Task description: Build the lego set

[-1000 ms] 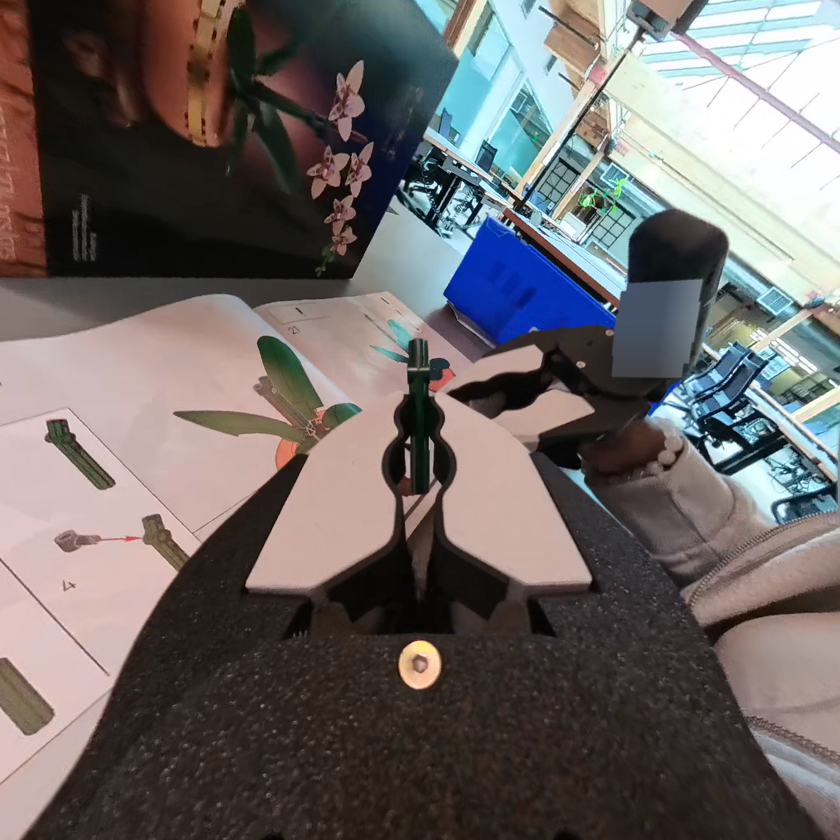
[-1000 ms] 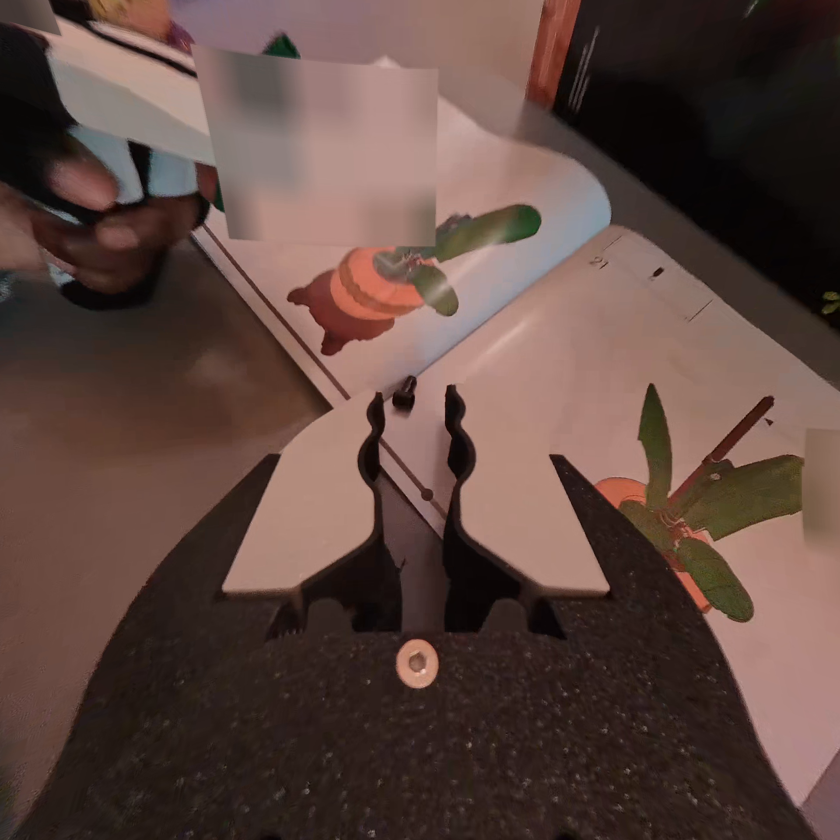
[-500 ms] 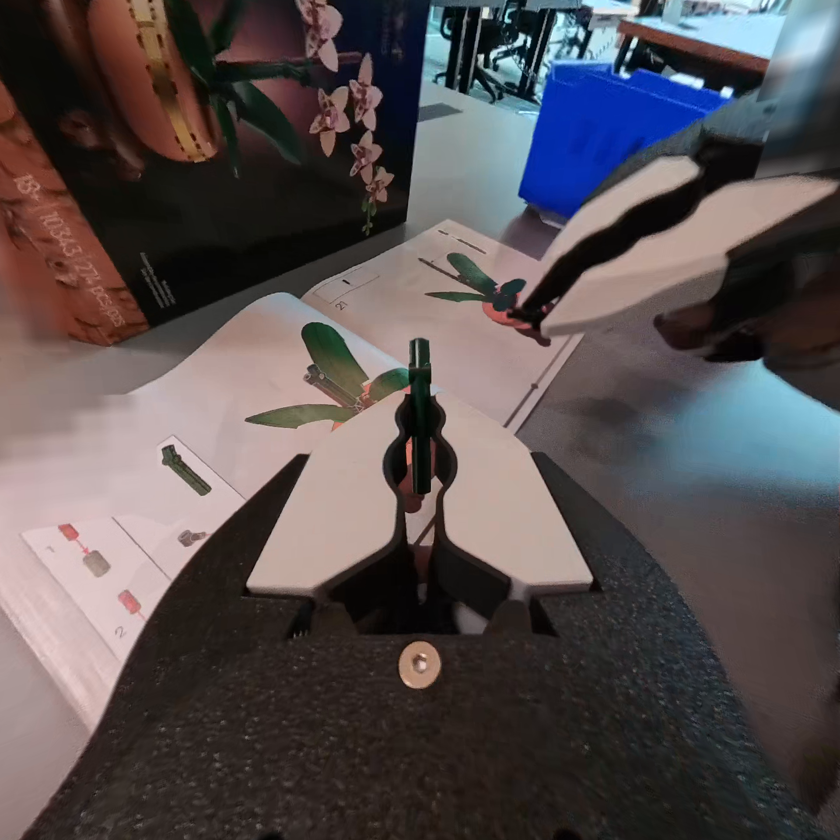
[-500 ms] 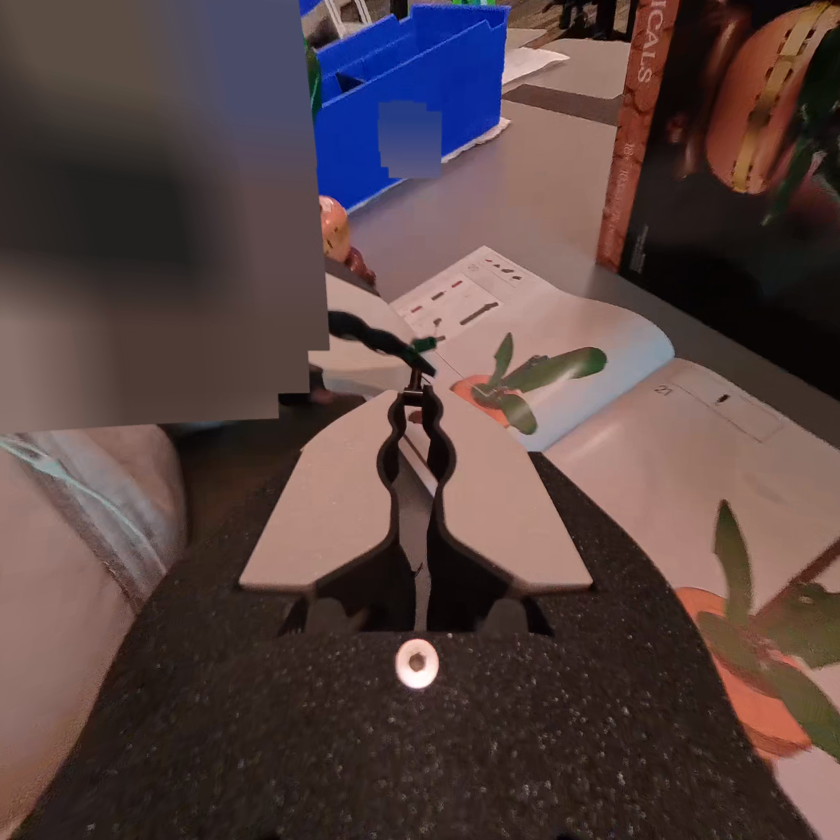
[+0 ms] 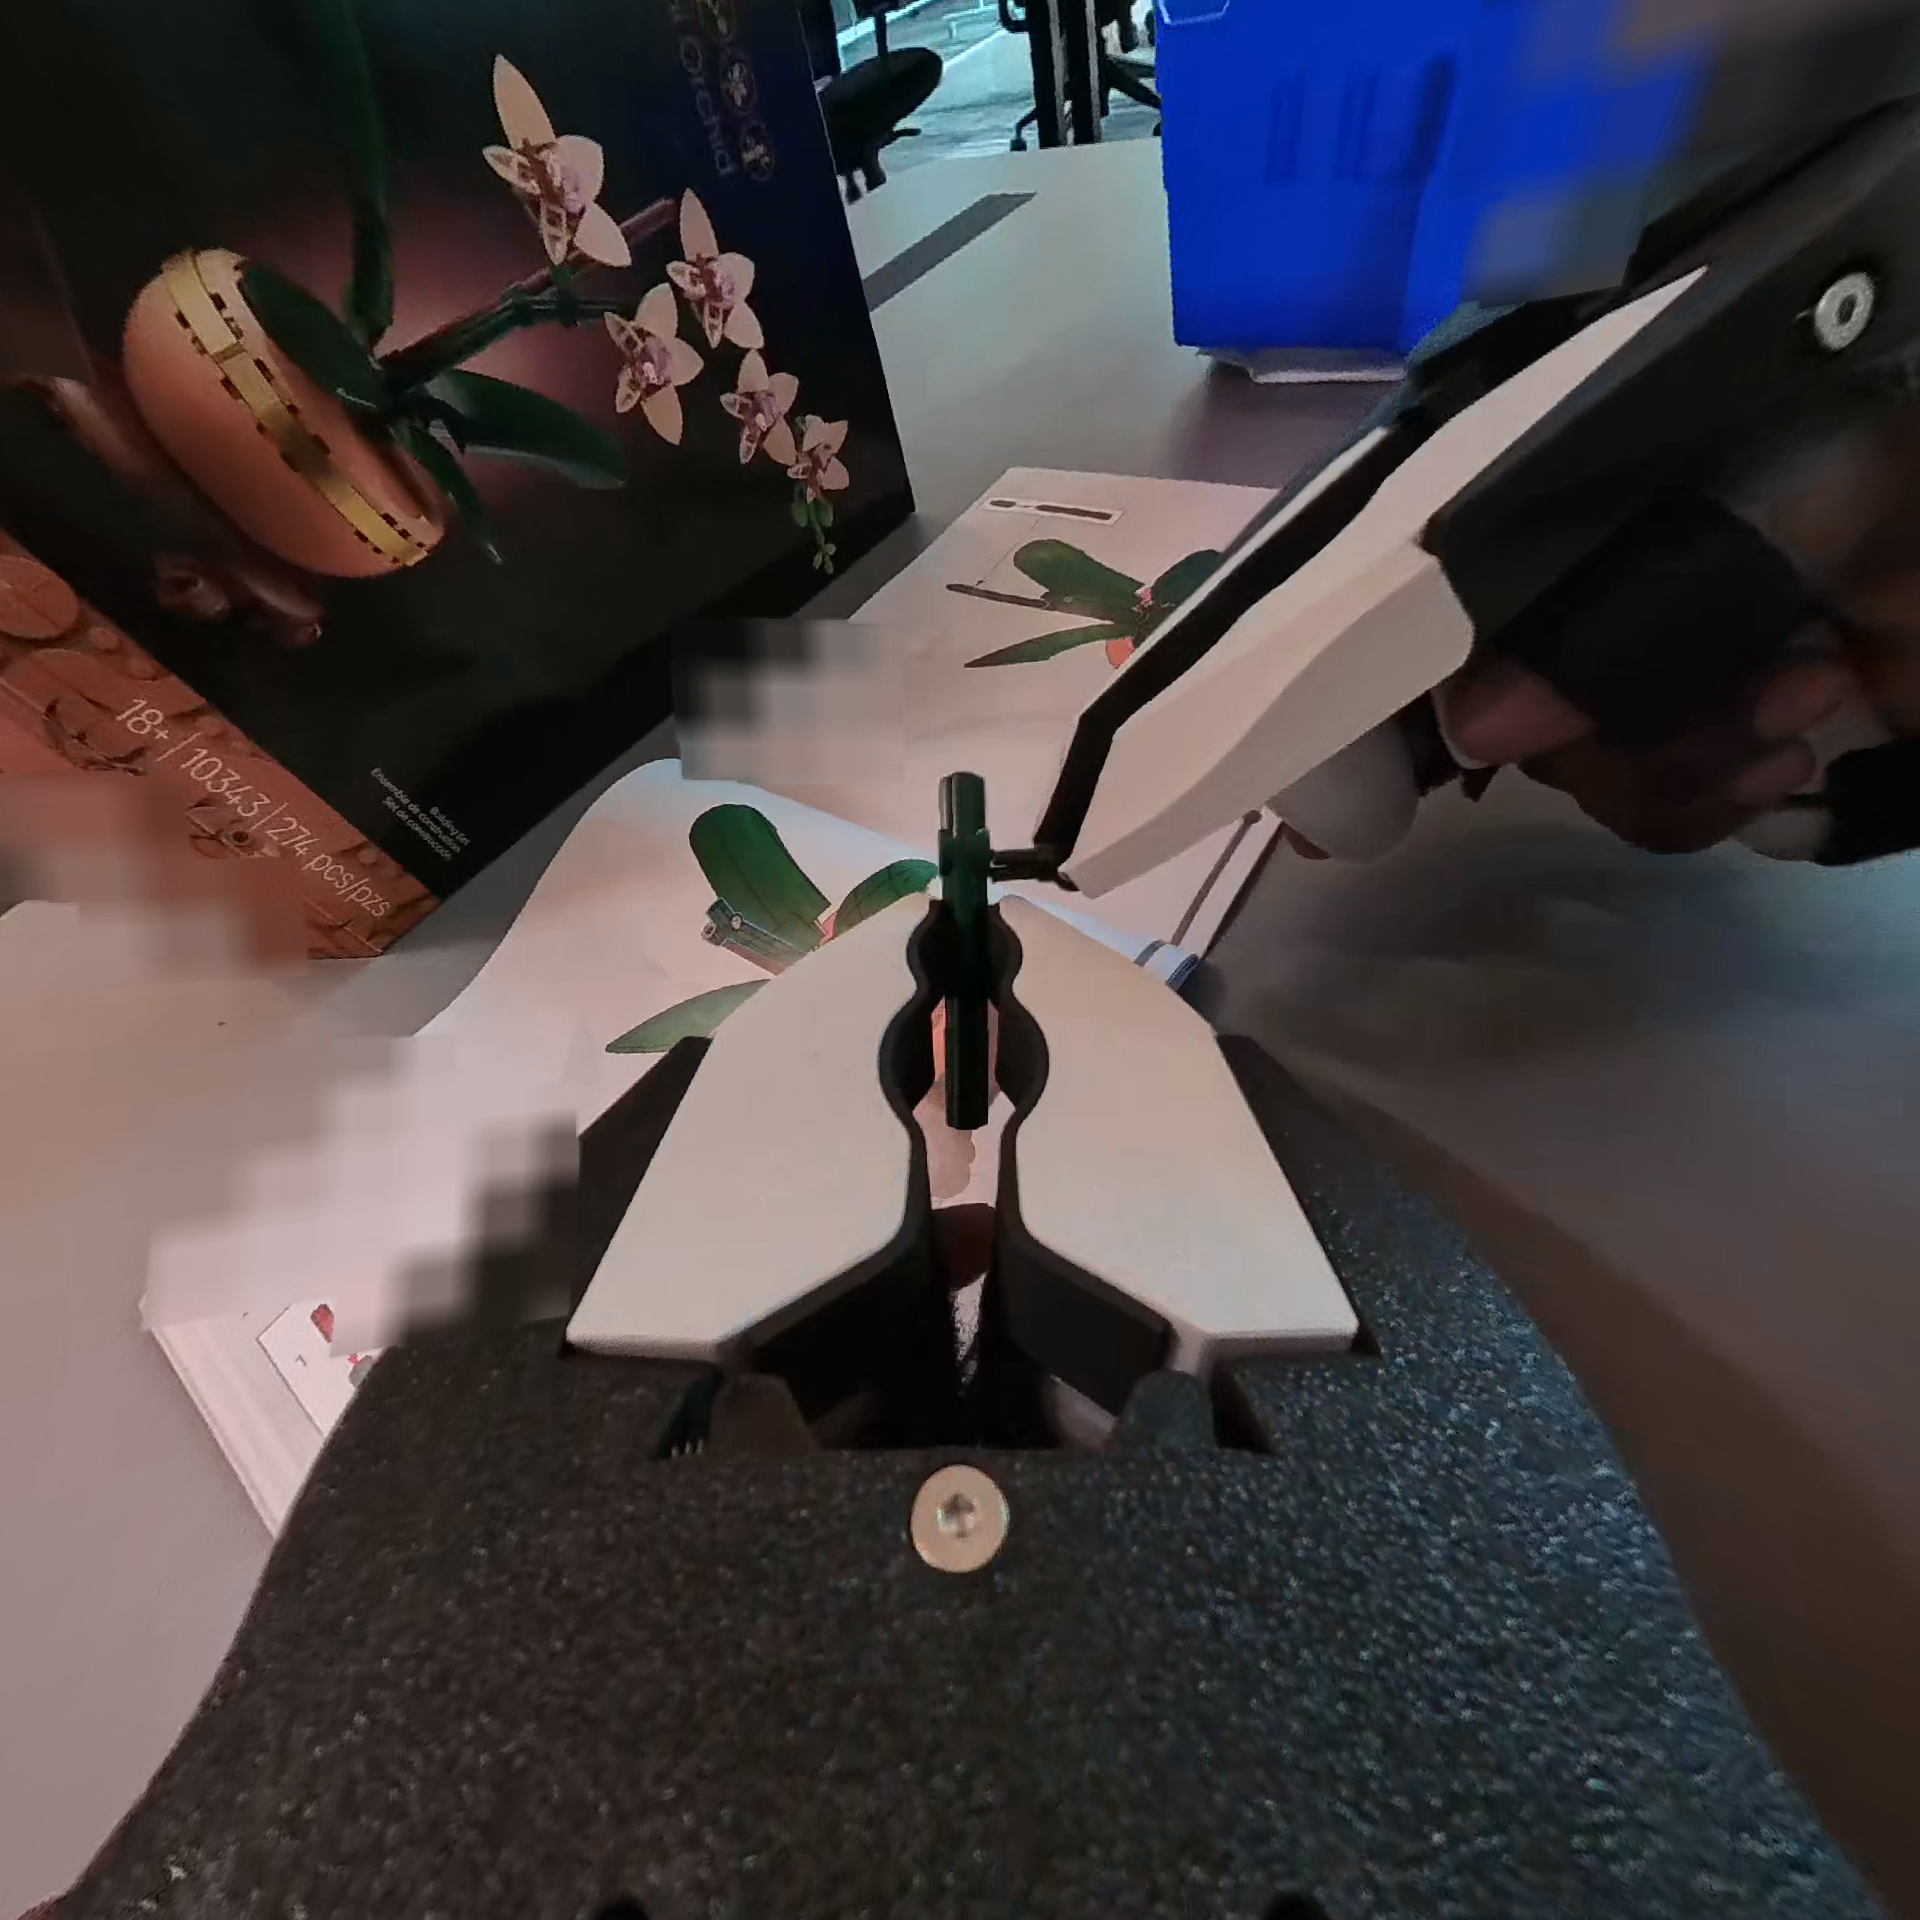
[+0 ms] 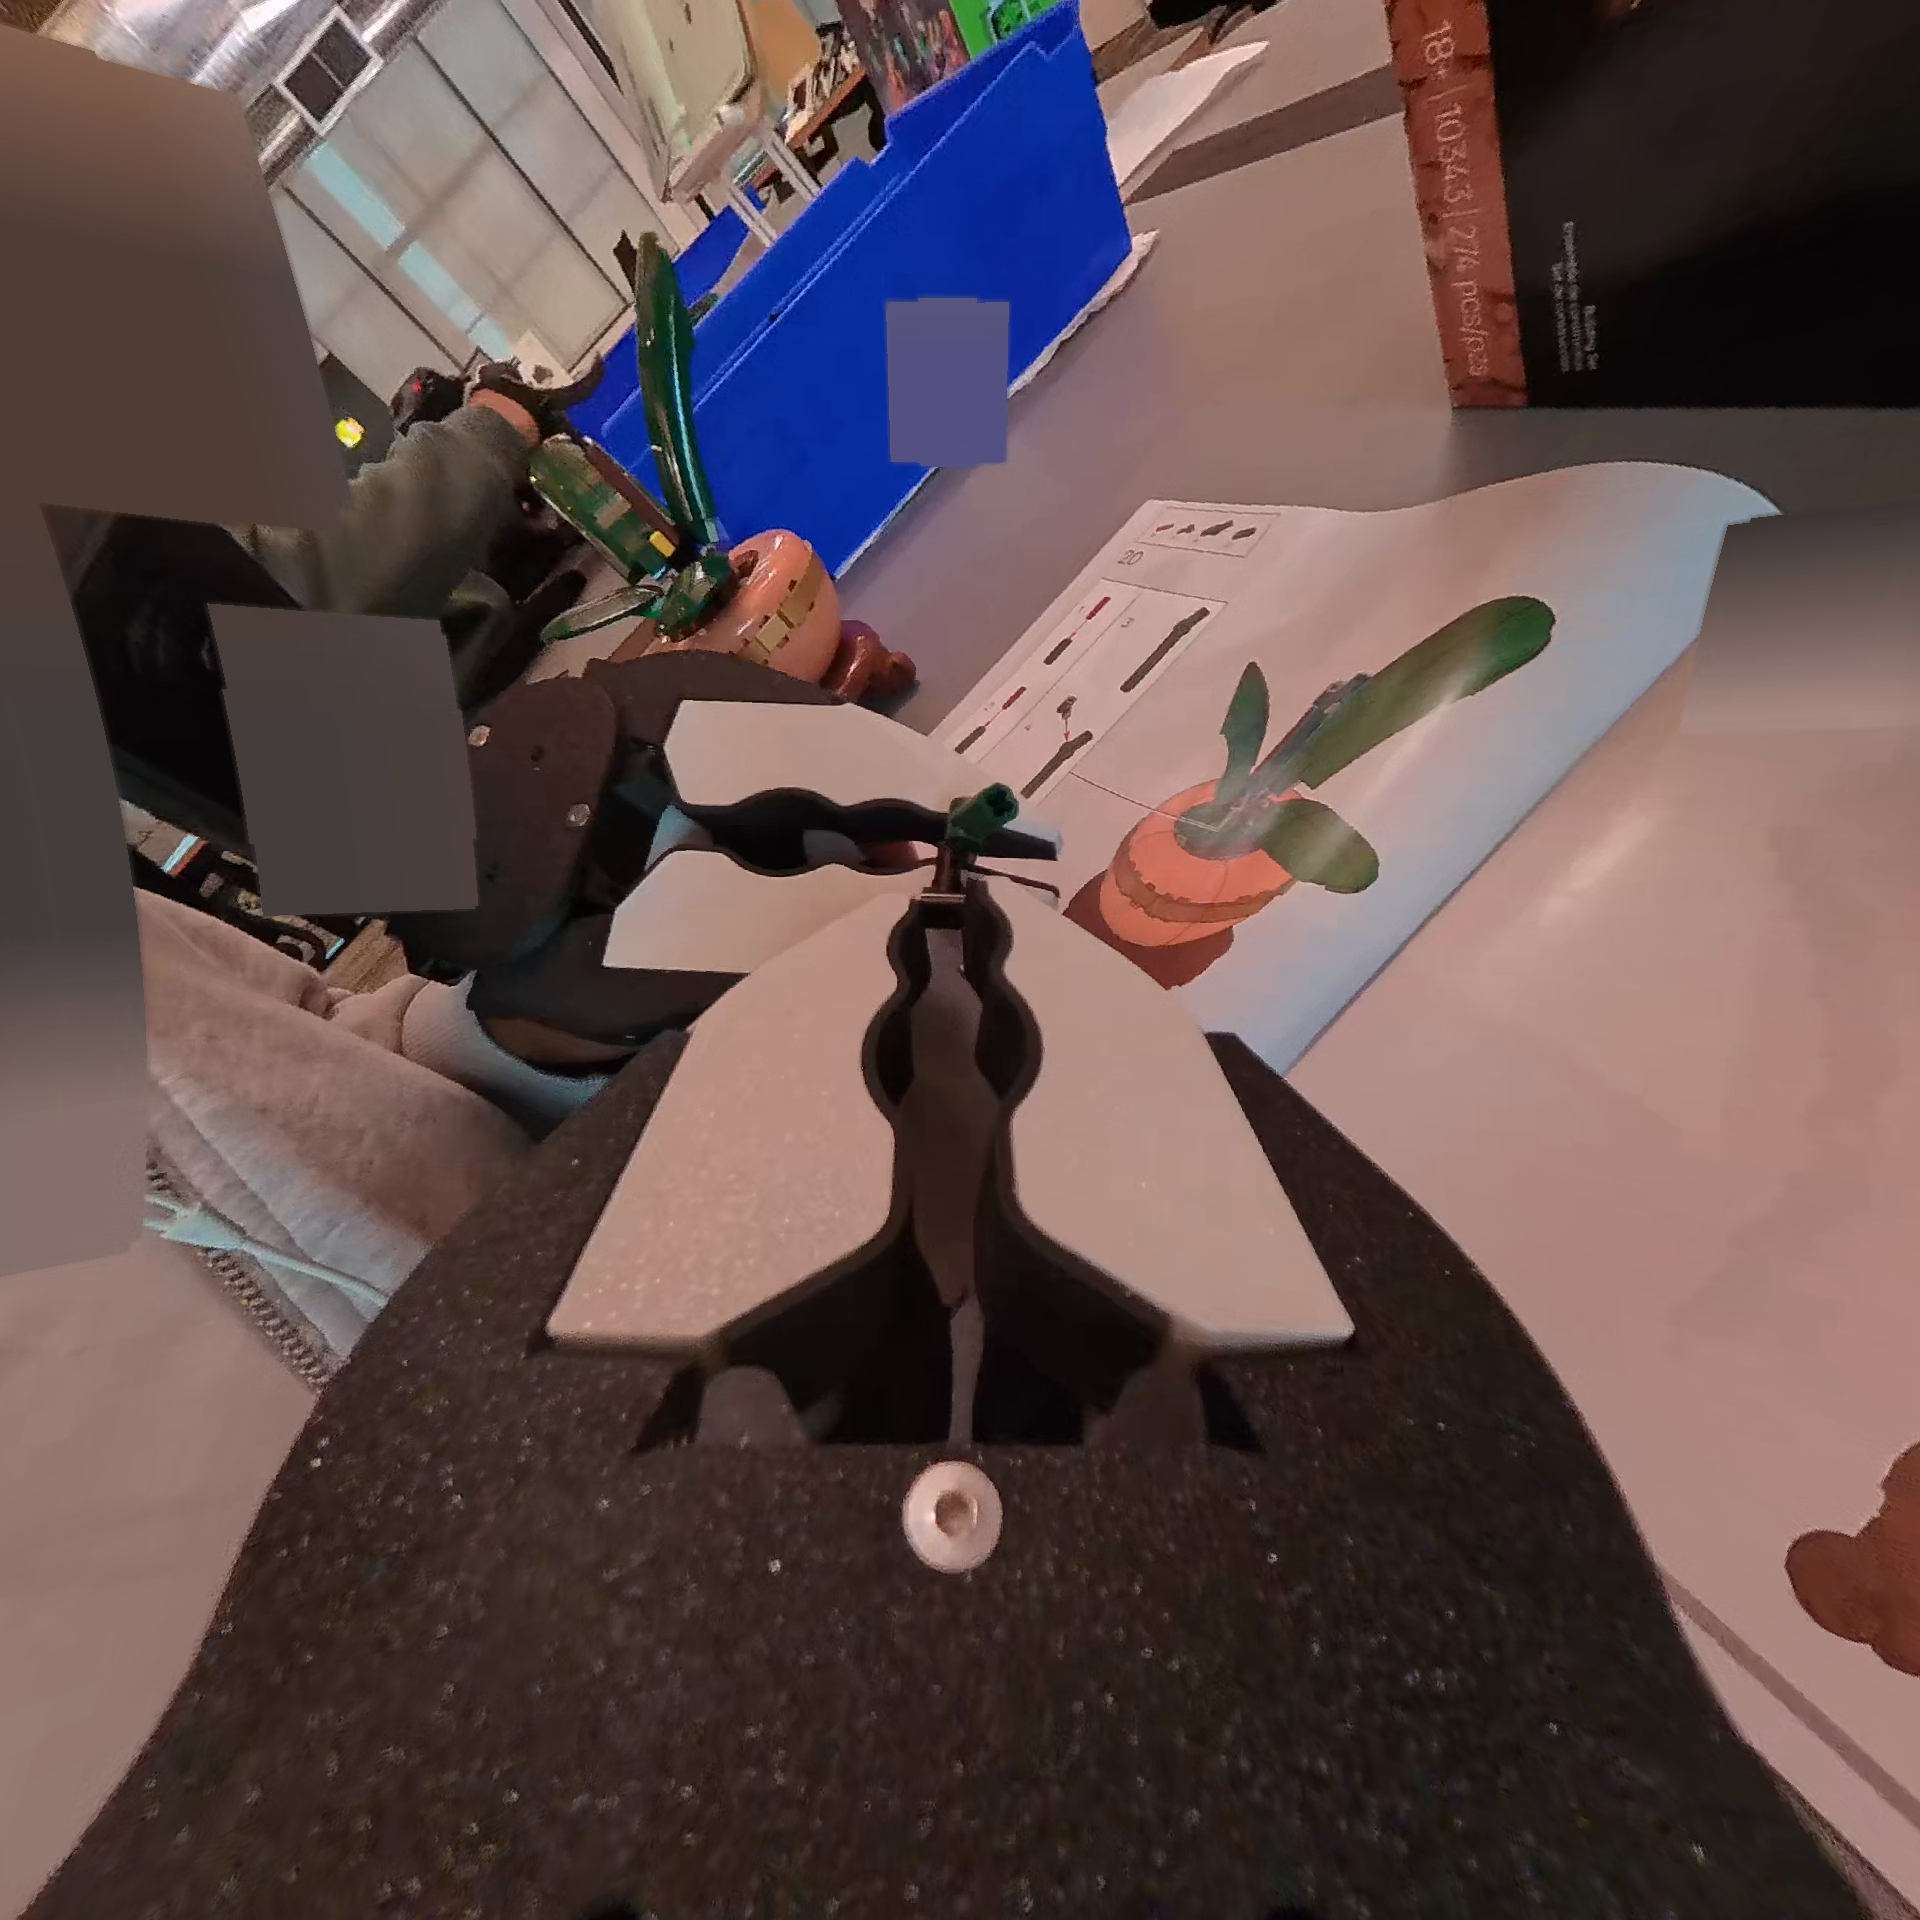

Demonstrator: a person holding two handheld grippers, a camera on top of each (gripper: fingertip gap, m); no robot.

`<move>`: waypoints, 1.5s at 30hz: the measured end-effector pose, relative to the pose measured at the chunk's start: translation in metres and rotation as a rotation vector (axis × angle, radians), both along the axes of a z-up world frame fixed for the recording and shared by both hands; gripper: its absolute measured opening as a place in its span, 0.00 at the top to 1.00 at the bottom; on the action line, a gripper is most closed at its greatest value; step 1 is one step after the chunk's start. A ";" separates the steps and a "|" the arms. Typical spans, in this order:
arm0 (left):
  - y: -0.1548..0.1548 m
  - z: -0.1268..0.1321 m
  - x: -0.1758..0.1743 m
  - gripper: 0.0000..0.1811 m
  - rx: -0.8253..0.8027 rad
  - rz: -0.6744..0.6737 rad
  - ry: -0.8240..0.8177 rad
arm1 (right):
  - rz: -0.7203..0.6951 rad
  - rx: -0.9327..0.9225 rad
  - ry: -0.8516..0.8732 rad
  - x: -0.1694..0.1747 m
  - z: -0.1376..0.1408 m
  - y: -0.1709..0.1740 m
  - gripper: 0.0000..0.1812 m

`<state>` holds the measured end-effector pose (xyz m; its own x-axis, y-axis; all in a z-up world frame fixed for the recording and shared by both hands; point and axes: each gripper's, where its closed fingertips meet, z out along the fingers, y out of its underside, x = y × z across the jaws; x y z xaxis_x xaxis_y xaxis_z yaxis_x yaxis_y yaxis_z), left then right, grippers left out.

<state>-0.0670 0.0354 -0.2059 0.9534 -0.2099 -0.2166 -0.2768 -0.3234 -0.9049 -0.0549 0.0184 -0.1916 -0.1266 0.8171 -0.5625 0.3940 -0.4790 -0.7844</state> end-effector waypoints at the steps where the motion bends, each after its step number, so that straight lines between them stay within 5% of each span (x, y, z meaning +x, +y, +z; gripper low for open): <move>1: 0.000 0.000 0.000 0.97 0.001 0.003 0.006 | -0.012 -0.001 0.006 0.000 0.000 0.001 0.97; 18: 0.000 -0.014 0.002 0.97 -0.067 -0.022 0.114 | -0.127 0.298 0.015 0.001 -0.009 0.009 0.97; 23: 0.003 -0.006 0.007 0.97 -0.116 -0.018 -0.235 | -0.211 0.411 0.119 -0.004 0.007 0.014 0.97; 31: -0.018 -0.012 0.031 0.97 -0.306 -0.077 -0.742 | -0.041 0.546 -0.122 0.011 -0.009 -0.005 0.97; 45: -0.025 -0.030 0.037 0.97 -0.340 -0.037 -0.509 | -0.031 0.543 -0.290 0.020 -0.018 -0.010 0.97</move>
